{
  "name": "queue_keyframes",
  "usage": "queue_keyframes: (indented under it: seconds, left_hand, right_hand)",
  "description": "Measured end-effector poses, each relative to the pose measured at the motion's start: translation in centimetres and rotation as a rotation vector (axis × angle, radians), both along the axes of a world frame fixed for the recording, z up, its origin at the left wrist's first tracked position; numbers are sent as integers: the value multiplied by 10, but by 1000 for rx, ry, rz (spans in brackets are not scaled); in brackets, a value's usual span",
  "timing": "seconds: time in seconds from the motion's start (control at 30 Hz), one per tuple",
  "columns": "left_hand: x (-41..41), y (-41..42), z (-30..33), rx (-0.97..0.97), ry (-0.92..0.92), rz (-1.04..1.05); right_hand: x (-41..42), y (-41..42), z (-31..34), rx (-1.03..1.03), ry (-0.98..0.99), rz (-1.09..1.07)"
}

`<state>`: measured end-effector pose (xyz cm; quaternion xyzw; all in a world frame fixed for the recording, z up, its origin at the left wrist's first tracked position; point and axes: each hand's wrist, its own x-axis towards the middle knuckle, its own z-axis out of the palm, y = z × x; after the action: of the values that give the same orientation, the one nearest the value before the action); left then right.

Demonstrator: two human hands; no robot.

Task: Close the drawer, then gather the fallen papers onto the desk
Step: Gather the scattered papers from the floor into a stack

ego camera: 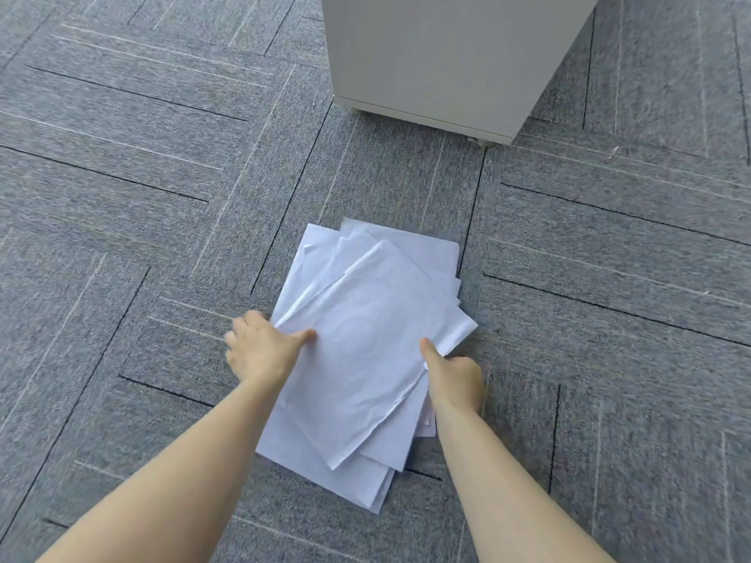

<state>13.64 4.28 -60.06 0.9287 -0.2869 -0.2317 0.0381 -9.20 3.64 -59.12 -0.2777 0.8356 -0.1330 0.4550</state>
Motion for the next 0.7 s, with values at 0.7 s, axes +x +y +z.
queue_keyframes:
  seconds: [0.7]
  left_hand:
    - [23,-9,277,-357,994,268]
  right_hand:
    - [39,-65,311,-437,-341,323]
